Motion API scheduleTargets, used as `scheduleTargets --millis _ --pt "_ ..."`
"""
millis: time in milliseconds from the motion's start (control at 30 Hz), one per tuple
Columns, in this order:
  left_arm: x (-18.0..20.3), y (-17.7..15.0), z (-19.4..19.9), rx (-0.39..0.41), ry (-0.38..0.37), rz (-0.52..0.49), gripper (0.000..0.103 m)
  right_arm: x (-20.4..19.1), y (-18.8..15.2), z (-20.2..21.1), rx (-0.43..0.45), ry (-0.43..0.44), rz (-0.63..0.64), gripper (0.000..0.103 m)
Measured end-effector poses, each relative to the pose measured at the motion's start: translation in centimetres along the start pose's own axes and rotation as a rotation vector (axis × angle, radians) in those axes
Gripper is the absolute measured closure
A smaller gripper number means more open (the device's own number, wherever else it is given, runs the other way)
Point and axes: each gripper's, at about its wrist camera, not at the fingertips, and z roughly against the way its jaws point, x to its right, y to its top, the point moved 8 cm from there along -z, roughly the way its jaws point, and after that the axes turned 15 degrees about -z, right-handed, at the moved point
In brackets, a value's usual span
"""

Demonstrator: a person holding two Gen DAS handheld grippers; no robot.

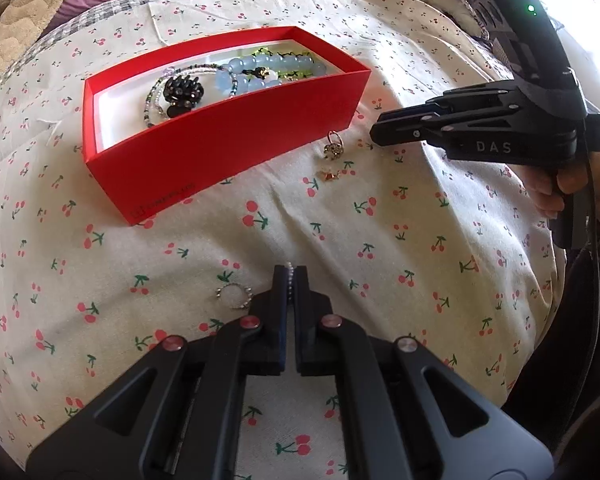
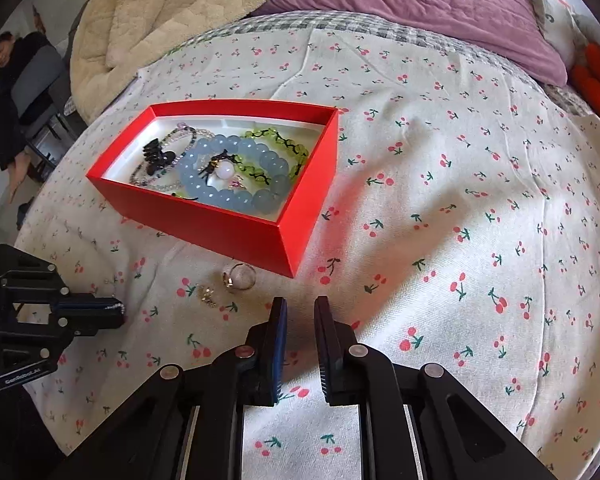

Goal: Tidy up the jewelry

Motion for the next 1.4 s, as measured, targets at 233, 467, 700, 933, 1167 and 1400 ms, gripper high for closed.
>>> scheduleTargets --millis 233,467,700,933,1167,1400 --pt "-0.3 -0.5 1.4 0.039 0.027 -0.009 0.069 -2.3 -0.8 0.3 -0.011 0.082 0.003 0.039" --pt "0.2 -0.7 0.6 0.014 0.036 -0.048 0.069 -2.6 0.3 -0.4 0.005 0.111 -0.081 0.040" --pt "0.0 -0.4 0.2 0.007 0.045 -0.057 0.069 -3.5 0.1 -1.8 -0.011 0.069 -0.037 0.061" --pt "-0.3 0.1 -0.1 0.012 0.039 -0.072 0.069 -3.3 0.1 -2.2 -0.004 0.063 -0.040 0.084" --pt "0.5 -0.1 1.2 0.015 0.000 -0.079 0.069 -3.0 -0.1 -1.2 -0.009 0.072 -0.039 0.084" --pt "1.1 -1.5 1.7 -0.019 0.010 -0.027 0.069 -3.1 -1.4 -0.1 -0.059 0.061 -0.041 0.084"
